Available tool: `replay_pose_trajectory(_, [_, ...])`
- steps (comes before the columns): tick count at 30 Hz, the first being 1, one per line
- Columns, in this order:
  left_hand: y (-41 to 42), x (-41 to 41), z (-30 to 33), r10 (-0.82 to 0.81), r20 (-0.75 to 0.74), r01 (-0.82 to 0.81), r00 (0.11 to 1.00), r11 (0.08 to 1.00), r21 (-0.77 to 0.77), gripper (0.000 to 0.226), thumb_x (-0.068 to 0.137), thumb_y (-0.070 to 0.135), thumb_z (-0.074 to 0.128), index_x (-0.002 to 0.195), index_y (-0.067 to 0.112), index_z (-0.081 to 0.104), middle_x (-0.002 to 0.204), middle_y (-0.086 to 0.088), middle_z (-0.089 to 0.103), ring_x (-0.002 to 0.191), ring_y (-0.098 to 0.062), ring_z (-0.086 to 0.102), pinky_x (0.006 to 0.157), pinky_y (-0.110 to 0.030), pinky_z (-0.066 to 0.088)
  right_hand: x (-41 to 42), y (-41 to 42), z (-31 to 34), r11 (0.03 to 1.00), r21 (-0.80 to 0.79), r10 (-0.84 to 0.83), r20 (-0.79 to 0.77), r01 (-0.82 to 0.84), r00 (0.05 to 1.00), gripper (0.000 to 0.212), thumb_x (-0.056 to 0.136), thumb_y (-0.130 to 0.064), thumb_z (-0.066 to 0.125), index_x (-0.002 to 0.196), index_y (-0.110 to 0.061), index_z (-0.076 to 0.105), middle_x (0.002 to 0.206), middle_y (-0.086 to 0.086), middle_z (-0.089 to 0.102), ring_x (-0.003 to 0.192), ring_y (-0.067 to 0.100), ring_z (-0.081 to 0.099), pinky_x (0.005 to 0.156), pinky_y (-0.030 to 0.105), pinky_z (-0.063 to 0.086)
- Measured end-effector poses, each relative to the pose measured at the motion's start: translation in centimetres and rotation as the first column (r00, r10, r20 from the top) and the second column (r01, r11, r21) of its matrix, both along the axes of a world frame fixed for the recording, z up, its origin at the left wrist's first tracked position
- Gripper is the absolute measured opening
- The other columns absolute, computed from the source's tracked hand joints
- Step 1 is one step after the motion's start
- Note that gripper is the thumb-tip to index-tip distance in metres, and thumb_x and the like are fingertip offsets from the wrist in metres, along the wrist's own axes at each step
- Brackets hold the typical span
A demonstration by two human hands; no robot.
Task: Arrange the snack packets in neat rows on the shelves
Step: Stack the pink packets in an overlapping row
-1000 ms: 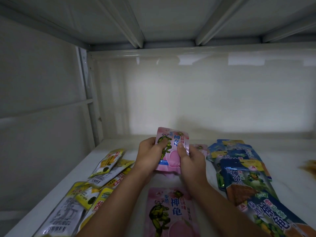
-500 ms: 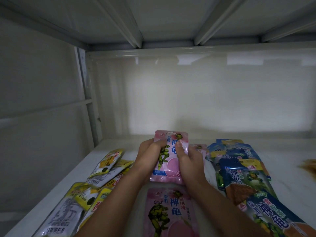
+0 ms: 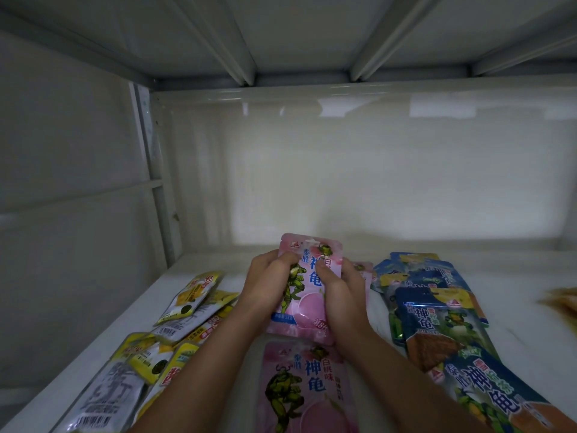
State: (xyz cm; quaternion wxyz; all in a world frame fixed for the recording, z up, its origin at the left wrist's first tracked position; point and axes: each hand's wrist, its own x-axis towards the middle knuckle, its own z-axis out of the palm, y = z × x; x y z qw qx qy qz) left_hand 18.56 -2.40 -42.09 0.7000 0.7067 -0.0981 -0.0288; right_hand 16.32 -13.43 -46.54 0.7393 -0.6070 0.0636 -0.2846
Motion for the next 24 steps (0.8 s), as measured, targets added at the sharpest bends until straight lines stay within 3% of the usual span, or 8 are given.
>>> replay_pose_trajectory(3, [-0.14,0.08,-0.13,0.029,0.061,-0.029,0.998,1.0,-0.002,0.017,0.099,0.021,0.063,0.098,0.008,0.075,0.09,-0.012,0.08,0.087,-0.033,0.078,0.089,-0.053,0.062,0.07,-0.13,0.1,0.999,0.016,-0.036,0.009,0.035,0.999,0.031,0.107,-0.032,0.055,0.111,-0.007,0.071,0.104,0.012,0.077,0.101,0.029,0.073,0.091,0.043,0.059])
replay_pose_trajectory(5, [-0.29,0.02,-0.22,0.043,0.113,-0.043,0.993,0.999,-0.003,0.013,0.101,0.018,0.062,0.099,0.01,0.072,0.093,-0.012,0.08,0.091,-0.034,0.077,0.089,-0.053,0.062,0.02,-0.3,0.18,0.998,0.004,-0.065,0.008,0.065,0.998,0.042,0.111,-0.034,0.047,0.101,-0.002,0.071,0.095,0.016,0.077,0.094,0.035,0.075,0.085,0.045,0.06])
replay_pose_trajectory(8, [-0.32,0.14,-0.15,0.038,0.137,-0.034,0.99,0.999,-0.032,0.009,0.097,0.009,0.059,0.099,0.006,0.067,0.097,-0.018,0.077,0.095,-0.04,0.075,0.09,-0.06,0.059,-0.05,-0.19,0.25,0.998,0.005,-0.06,-0.005,0.06,0.998,0.041,0.111,-0.033,0.046,0.096,-0.007,0.073,0.091,0.012,0.079,0.094,0.035,0.075,0.085,0.046,0.06])
replay_pose_trajectory(11, [-0.34,0.1,-0.07,0.013,0.134,-0.005,0.991,0.998,-0.055,0.01,0.096,0.004,0.057,0.101,0.004,0.066,0.098,-0.02,0.077,0.096,-0.043,0.074,0.091,-0.062,0.058,0.1,-0.18,0.29,0.998,0.028,-0.061,-0.018,0.062,0.998,0.039,0.111,-0.031,0.047,0.095,-0.007,0.073,0.092,0.013,0.079,0.096,0.038,0.074,0.092,0.055,0.058])
replay_pose_trajectory(16, [-0.29,-0.12,0.29,0.052,0.147,-0.03,0.988,0.988,-0.15,0.01,0.1,0.004,0.058,0.102,0.005,0.068,0.093,-0.018,0.078,0.087,-0.038,0.077,0.074,-0.044,0.063,-0.18,-0.13,0.22,0.999,-0.034,0.014,-0.052,-0.016,0.999,0.029,0.107,-0.03,0.054,0.104,-0.008,0.074,0.097,0.012,0.078,0.098,0.033,0.074,0.095,0.052,0.057])
replay_pose_trajectory(18, [-0.24,0.18,0.13,0.102,0.169,-0.071,0.98,0.981,-0.182,0.013,0.103,0.007,0.056,0.102,0.009,0.069,0.091,-0.013,0.079,0.085,-0.034,0.078,0.074,-0.045,0.064,-0.26,0.08,0.11,0.993,-0.11,0.026,-0.05,-0.032,0.998,0.027,0.106,-0.032,0.055,0.105,-0.014,0.075,0.098,0.004,0.079,0.098,0.024,0.074,0.093,0.044,0.058])
replay_pose_trajectory(21, [-0.37,0.47,-0.33,0.112,0.201,-0.081,0.973,0.984,-0.159,0.013,0.104,0.013,0.057,0.101,0.016,0.069,0.094,-0.008,0.08,0.089,-0.03,0.078,0.083,-0.051,0.064,-0.14,0.11,-0.24,0.981,-0.195,-0.01,-0.021,0.006,1.0,0.026,0.109,-0.033,0.051,0.104,-0.019,0.072,0.097,-0.002,0.076,0.094,0.013,0.07,0.074,0.017,0.051])
replay_pose_trajectory(24, [-0.45,0.7,-0.51,0.072,0.153,-0.059,0.986,0.994,-0.087,0.008,0.1,0.014,0.063,0.102,0.014,0.071,0.094,-0.009,0.08,0.085,-0.027,0.079,0.079,-0.046,0.064,-0.07,-0.04,-0.41,0.977,-0.185,-0.104,0.013,0.105,0.994,0.03,0.108,-0.034,0.051,0.087,-0.018,0.063,0.082,-0.005,0.063,0.082,0.013,0.059,0.068,0.016,0.043])
